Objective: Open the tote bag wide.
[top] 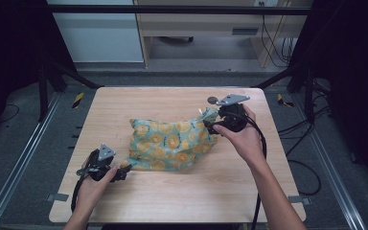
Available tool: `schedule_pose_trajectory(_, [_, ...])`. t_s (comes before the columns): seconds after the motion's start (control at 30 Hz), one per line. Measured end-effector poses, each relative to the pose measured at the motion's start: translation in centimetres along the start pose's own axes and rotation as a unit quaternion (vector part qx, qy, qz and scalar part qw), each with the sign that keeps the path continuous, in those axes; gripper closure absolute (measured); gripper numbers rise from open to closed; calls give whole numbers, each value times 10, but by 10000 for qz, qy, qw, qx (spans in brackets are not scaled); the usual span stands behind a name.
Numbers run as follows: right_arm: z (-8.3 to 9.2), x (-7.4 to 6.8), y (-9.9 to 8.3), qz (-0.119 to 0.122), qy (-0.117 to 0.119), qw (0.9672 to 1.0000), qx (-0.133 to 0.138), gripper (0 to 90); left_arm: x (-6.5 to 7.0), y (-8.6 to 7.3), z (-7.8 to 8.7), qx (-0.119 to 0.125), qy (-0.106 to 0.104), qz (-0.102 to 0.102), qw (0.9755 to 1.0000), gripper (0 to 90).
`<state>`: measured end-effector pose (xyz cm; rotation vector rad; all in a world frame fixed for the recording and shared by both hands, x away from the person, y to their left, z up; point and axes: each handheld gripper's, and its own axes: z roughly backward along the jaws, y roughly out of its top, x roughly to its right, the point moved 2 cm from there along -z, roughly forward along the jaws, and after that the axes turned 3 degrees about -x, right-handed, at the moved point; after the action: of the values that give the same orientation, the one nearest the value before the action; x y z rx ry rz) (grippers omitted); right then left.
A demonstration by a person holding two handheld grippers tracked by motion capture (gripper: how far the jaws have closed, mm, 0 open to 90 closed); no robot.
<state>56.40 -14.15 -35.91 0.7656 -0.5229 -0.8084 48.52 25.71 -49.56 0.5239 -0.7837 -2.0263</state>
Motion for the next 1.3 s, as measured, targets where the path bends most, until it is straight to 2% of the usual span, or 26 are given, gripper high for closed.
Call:
schedule_pose_trajectory(0.07, [-13,0,12,-44,35,10000,-49,116,0,0,0,-1,-6,-4,10000,76])
schedule_pose_trajectory(0.17, [-22,-1,18,-97,72,9999,-69,113,1,0,-1,-14,-13,-9,10000,75])
schedule_pose_trajectory(0.37, [-46,-8,35,-92,-59,9996,-264,108,1,0,-2,-17,-22,-23,10000,75])
schedule_pose_trajectory(0.47, [-55,-6,35,-145,-187,9986,-483,112,1,1,-1,-1,-11,-30,10000,75])
schedule_pose_trajectory(0.5, [-55,-6,35,-145,-187,9986,-483,112,1,1,-1,-1,-11,-30,10000,75])
schedule_pose_trajectory(0.57, [-61,-5,31,-161,-240,9970,-718,110,1,1,0,12,0,-36,10000,75])
schedule_pose_trajectory(0.7, [-63,-5,27,-169,-253,9963,-809,135,2,1,-1,15,1,-48,10000,75])
schedule_pose_trajectory(0.73, [-62,-6,25,-159,-248,9958,-864,173,2,2,-1,30,1,-37,10000,75])
schedule_pose_trajectory(0.77, [-61,-7,22,-66,-259,9953,-926,328,3,2,-1,34,8,-43,10000,75])
schedule_pose_trajectory(0.8, [-61,-7,21,-33,-264,9951,-954,386,3,2,0,41,6,-41,10000,75])
schedule_pose_trajectory(0.87, [-59,-9,18,55,-176,9950,-983,563,3,3,1,67,19,-46,10000,75])
schedule_pose_trajectory(0.9, [-59,-9,18,55,-176,9950,-983,563,3,3,1,67,19,-46,10000,75])
schedule_pose_trajectory(0.93, [-57,-9,17,73,-129,9955,-940,725,3,3,2,88,32,-55,9999,76])
schedule_pose_trajectory(0.97, [-57,-9,17,73,-129,9955,-940,725,3,4,3,120,36,-51,9999,76])
schedule_pose_trajectory(1.03, [-53,-11,16,75,-33,9968,-800,849,4,7,9,281,50,-47,9996,77])
schedule_pose_trajectory(1.07, [-51,-11,16,73,15,9970,-767,860,4,7,9,281,50,-47,9996,77])
schedule_pose_trajectory(1.1, [-49,-12,16,92,26,9973,-724,867,5,12,16,472,43,-27,9989,80])
schedule_pose_trajectory(1.13, [-49,-12,16,92,26,9973,-724,867,5,12,16,472,43,-27,9989,81])
schedule_pose_trajectory(1.2, [-41,-15,18,79,115,9984,-549,879,10,22,26,749,-25,-107,9971,81])
schedule_pose_trajectory(1.3, [-33,-18,19,152,168,9989,-408,883,12,30,31,880,-73,-162,9960,80])
